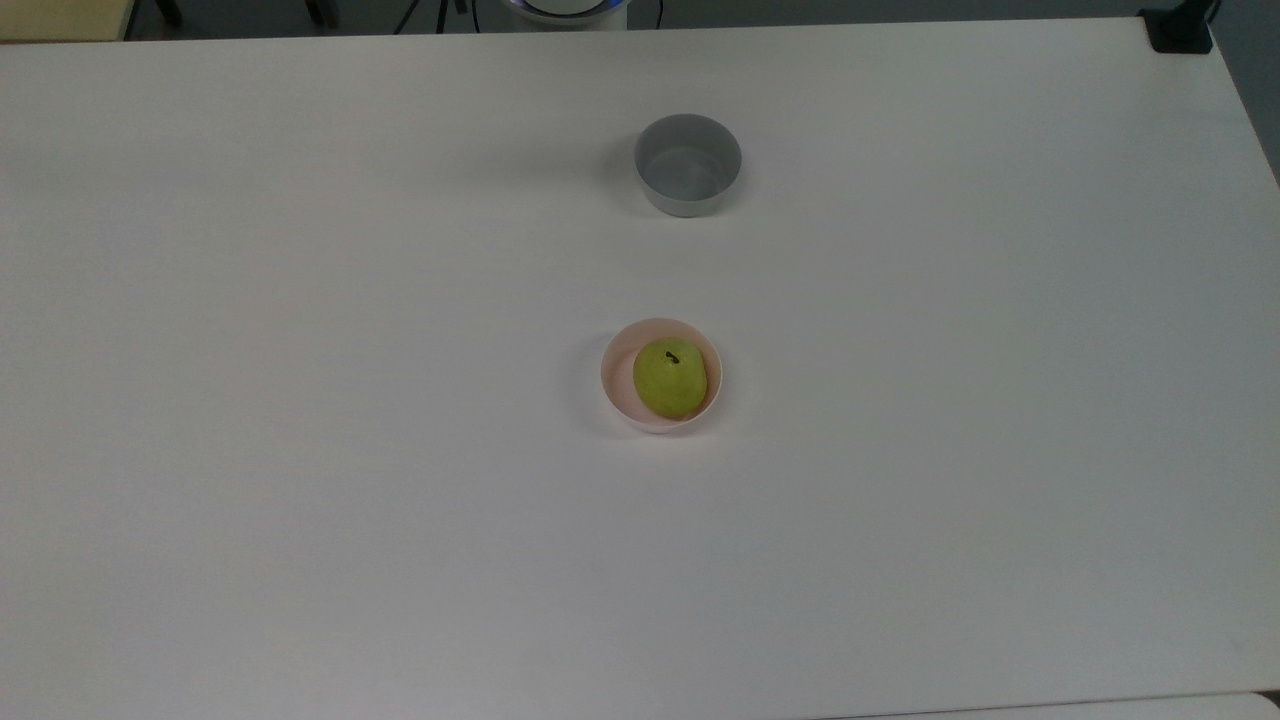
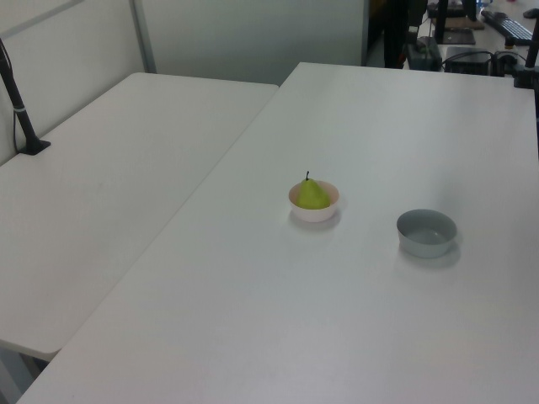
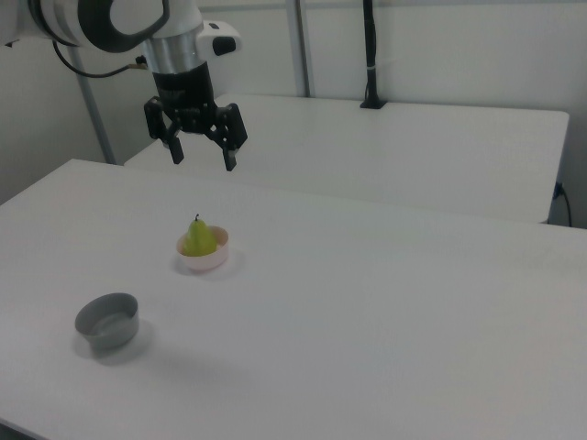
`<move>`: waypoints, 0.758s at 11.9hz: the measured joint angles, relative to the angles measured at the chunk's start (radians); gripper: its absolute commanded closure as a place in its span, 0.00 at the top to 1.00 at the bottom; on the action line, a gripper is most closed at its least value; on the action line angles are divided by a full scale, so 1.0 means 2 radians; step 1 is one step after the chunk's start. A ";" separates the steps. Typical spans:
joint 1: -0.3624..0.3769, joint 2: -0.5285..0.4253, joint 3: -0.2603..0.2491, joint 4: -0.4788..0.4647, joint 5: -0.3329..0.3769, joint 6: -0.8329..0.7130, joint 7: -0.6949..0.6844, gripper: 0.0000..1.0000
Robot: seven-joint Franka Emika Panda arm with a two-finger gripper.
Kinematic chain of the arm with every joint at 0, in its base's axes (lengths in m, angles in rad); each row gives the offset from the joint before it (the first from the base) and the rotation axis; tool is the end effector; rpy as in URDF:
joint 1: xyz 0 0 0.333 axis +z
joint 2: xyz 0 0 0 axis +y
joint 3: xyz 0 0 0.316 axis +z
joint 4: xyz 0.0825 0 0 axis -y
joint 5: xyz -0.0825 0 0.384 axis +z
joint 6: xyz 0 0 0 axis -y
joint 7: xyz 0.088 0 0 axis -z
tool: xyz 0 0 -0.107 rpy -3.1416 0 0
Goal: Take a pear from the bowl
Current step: 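Move the gripper from rest toward the pink bowl, then lower the open gripper over the green pear in the pink bowl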
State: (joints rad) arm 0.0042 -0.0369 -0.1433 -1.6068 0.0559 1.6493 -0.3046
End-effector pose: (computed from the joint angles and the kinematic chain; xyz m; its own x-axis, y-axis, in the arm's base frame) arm 0.5463 -0.0724 0.6350 0.9827 0.1602 0.0935 0.1640 -0.9859 -0.0347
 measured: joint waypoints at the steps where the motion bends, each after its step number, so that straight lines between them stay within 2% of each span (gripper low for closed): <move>1: 0.000 0.005 0.000 -0.001 0.000 0.000 -0.017 1.00; 3: 0.002 0.015 0.002 -0.002 0.000 0.000 -0.040 1.00; 6: 0.026 0.031 0.008 -0.002 0.001 0.011 -0.035 1.00; 9: 0.064 0.059 0.009 -0.003 0.003 0.069 0.033 1.00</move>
State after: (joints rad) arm 0.1314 0.0816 -0.1257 -1.6122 0.0622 1.7869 -0.2383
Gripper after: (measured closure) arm 0.000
